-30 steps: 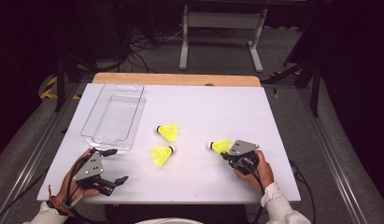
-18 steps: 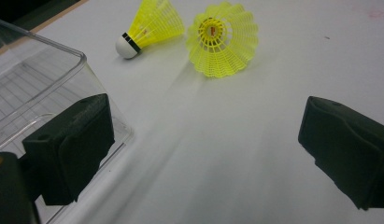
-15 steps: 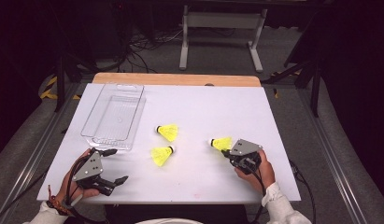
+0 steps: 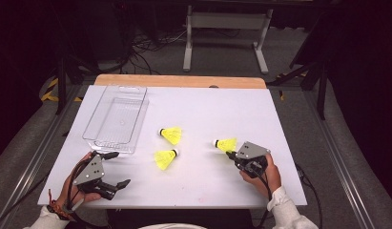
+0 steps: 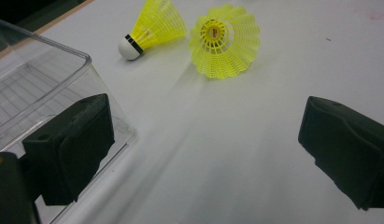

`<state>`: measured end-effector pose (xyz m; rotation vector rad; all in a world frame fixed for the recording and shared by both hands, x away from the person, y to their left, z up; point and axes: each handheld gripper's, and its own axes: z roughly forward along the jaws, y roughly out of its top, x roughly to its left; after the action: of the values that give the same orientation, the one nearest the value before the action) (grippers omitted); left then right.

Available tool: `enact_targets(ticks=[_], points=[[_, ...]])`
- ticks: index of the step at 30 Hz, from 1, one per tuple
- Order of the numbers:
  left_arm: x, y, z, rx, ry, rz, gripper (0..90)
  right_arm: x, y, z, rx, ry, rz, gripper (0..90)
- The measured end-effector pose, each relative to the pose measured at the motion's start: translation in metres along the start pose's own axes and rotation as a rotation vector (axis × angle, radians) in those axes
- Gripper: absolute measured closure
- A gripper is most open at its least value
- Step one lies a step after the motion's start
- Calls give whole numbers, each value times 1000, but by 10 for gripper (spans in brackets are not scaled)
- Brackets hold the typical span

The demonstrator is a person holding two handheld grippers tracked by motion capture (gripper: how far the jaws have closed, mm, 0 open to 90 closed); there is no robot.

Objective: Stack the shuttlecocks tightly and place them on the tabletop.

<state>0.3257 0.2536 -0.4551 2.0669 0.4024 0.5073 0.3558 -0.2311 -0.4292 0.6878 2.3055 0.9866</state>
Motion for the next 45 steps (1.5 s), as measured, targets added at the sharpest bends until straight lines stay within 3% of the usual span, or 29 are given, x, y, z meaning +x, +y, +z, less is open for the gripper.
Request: enact_targets(ticks=[25,35,45], points=[[0,0,0,-3,3,2,44,6,15,4,-49,-14,-19,900],[2,1,-6,-54,39,-7,43,9,25,12,-65,-6,-32,900],[3,1,-7,-62,61,-7,36,13,38,27,-77,15,-42,900]])
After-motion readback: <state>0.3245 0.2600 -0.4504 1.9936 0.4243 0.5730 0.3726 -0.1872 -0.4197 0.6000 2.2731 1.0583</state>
